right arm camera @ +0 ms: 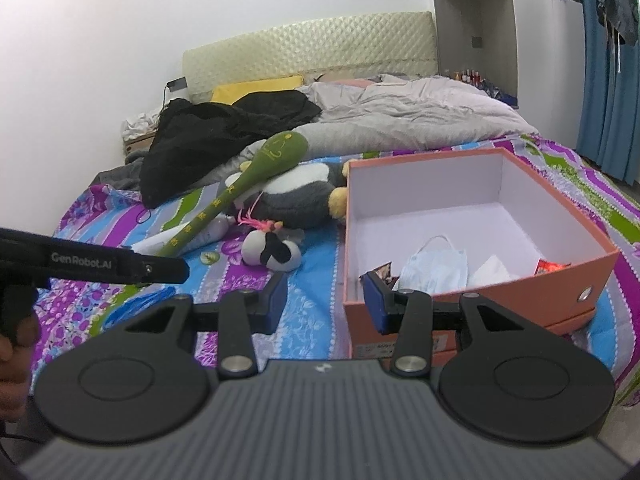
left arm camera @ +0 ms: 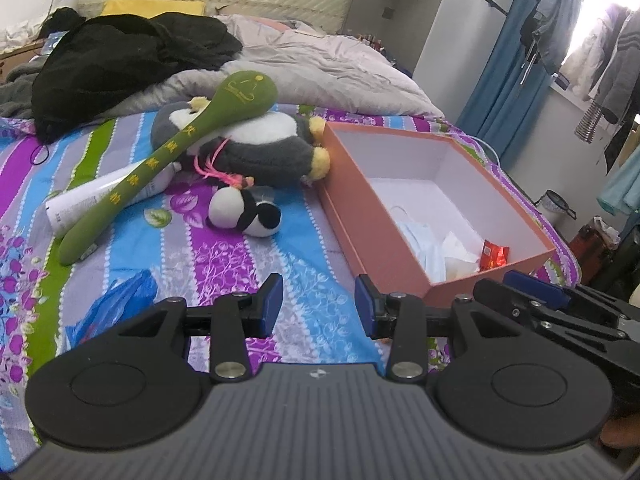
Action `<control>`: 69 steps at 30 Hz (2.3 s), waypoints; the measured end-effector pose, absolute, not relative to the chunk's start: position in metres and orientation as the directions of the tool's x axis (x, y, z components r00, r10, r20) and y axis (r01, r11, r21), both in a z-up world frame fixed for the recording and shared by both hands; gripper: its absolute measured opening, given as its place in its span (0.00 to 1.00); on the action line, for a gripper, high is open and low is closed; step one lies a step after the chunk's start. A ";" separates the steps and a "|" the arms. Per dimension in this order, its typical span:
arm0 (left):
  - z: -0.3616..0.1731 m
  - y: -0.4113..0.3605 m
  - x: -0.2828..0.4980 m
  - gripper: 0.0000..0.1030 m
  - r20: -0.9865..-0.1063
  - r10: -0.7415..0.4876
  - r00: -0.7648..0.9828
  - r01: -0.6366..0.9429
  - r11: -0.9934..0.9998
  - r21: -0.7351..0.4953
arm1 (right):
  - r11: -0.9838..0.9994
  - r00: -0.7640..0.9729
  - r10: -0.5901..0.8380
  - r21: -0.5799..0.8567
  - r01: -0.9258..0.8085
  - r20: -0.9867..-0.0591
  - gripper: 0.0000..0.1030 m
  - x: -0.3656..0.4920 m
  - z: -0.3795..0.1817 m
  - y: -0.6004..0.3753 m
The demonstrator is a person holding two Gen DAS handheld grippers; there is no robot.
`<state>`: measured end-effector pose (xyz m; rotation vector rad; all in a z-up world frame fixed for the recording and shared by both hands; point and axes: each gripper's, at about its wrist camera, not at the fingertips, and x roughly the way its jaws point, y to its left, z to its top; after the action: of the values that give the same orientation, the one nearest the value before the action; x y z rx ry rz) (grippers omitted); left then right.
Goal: Organize soft objects
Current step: 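Withdraw both open tools from the box, then grasp the blue plastic bag with the left tool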
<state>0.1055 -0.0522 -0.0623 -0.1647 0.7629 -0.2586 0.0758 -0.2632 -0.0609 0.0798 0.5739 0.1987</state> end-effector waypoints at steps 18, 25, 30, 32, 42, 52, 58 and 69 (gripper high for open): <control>-0.088 -0.020 0.082 0.50 -0.689 -0.270 0.673 0.110 0.957 -0.267 | 0.978 0.762 0.208 0.142 -0.153 -0.613 0.44 0.063 -0.088 -0.245; -0.098 0.000 0.092 0.50 -0.700 -0.222 0.679 0.071 0.969 -0.238 | 0.973 0.746 0.231 0.139 -0.185 -0.624 0.44 0.081 -0.096 -0.229; -0.109 0.021 0.102 0.55 -0.719 -0.174 0.673 0.014 0.975 -0.223 | 0.966 0.728 0.255 0.134 -0.221 -0.637 0.44 0.101 -0.104 -0.211; -0.115 0.030 0.108 0.57 -0.739 -0.133 0.661 -0.013 0.982 -0.188 | 0.964 0.713 0.262 0.134 -0.232 -0.651 0.44 0.113 -0.109 -0.203; -0.136 0.078 0.139 0.63 -0.755 -0.036 0.654 -0.088 0.988 -0.124 | 0.955 0.690 0.267 0.091 -0.280 -0.672 0.44 0.182 -0.127 -0.166; -0.176 0.093 0.162 0.63 -0.791 -0.010 0.612 -0.113 0.988 -0.101 | 0.960 0.680 0.242 0.068 -0.272 -0.693 0.61 0.242 -0.159 -0.151; -0.191 0.094 0.171 0.62 -0.800 -0.024 0.599 -0.128 0.984 -0.126 | 0.963 0.688 0.219 0.041 -0.265 -0.691 0.60 0.275 -0.174 -0.143; -0.201 0.092 0.174 0.37 -0.805 -0.056 0.591 -0.105 0.984 -0.146 | 0.958 0.719 0.195 -0.028 -0.285 -0.667 0.32 0.298 -0.189 -0.129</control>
<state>0.1735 0.0918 -0.2008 -0.1858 0.9394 0.0289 0.2983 -0.1289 -0.1891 -0.1321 0.7218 0.2664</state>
